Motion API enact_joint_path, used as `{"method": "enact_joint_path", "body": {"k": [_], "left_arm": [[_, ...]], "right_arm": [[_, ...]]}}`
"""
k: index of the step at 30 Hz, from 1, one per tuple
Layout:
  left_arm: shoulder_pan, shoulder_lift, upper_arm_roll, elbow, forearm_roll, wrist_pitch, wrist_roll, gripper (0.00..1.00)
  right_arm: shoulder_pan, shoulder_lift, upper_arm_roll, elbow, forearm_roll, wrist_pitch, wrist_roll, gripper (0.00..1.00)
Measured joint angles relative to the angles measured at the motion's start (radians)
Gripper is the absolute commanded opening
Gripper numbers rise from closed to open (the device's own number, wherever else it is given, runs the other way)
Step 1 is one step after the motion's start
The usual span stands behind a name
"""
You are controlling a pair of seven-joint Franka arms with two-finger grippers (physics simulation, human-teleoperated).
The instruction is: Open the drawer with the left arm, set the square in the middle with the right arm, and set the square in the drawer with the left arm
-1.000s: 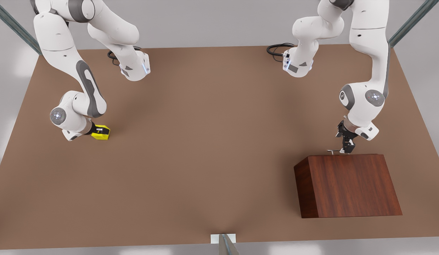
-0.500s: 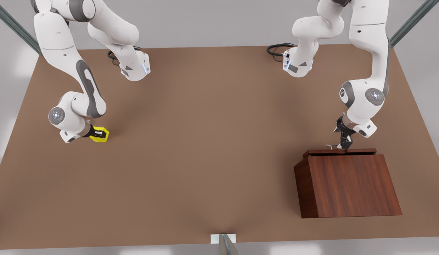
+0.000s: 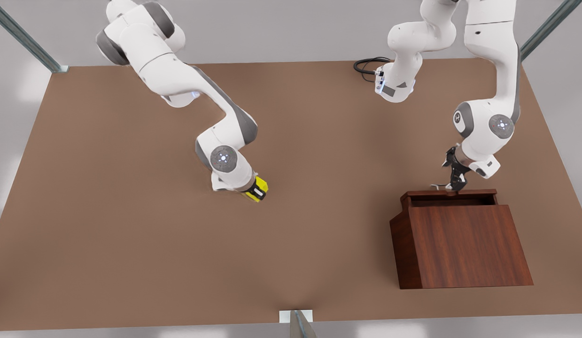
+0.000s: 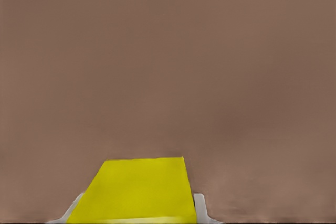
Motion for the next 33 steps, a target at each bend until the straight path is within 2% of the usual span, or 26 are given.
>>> {"method": "enact_joint_path", "body": {"k": [3,6,9,13,18,20,21,24,27,29,33], "left_arm": [[0.0,0.0,0.0,0.0,0.0,-0.002,-0.002,1.0],[0.001,0.002,0.0,-0.002,0.0,-0.005,-0.002,1.0],[0.001,-0.001,0.0,-0.004,0.0,-0.03,-0.002,1.0],[-0.002,-0.022,0.0,-0.015,0.0,-0.059,-0.009,1.0],[-0.012,-0.035,0.0,-0.015,0.0,-0.086,-0.022,1.0],[-0.015,-0.035,0.0,-0.015,-0.001,-0.094,-0.028,1.0],[-0.017,-0.036,0.0,-0.015,-0.001,-0.099,-0.029,1.0],[-0.017,-0.045,0.0,-0.016,-0.001,-0.121,-0.042,1.0],[-0.017,-0.057,-0.001,-0.021,-0.002,-0.132,-0.069,1.0],[-0.018,-0.055,0.0,-0.02,-0.003,-0.116,-0.069,1.0],[-0.017,-0.046,-0.001,-0.021,-0.002,-0.103,-0.066,1.0]], "right_arm": [[0.126,0.187,-0.006,0.217,-0.07,0.001,0.272,0.62],[0.246,0.325,-0.072,0.395,-0.092,-0.001,0.518,0.62],[0.278,0.352,-0.086,0.41,-0.106,0.008,0.656,0.64],[0.277,0.351,-0.086,0.399,-0.103,0.0,0.68,0.64],[0.277,0.358,-0.074,0.357,-0.1,0.013,0.421,0.64],[0.278,0.359,-0.071,0.356,-0.099,0.014,0.376,0.73],[0.277,0.36,-0.055,0.356,-0.087,0.012,0.348,1.0],[0.271,0.357,-0.052,0.36,-0.081,0.005,0.307,1.0],[0.269,0.348,-0.052,0.36,-0.081,0.003,0.294,1.0],[0.245,0.289,-0.045,0.351,-0.084,-0.004,0.249,1.0],[-0.045,-0.043,-0.045,0.016,-0.082,-0.031,-0.272,1.0]]}}
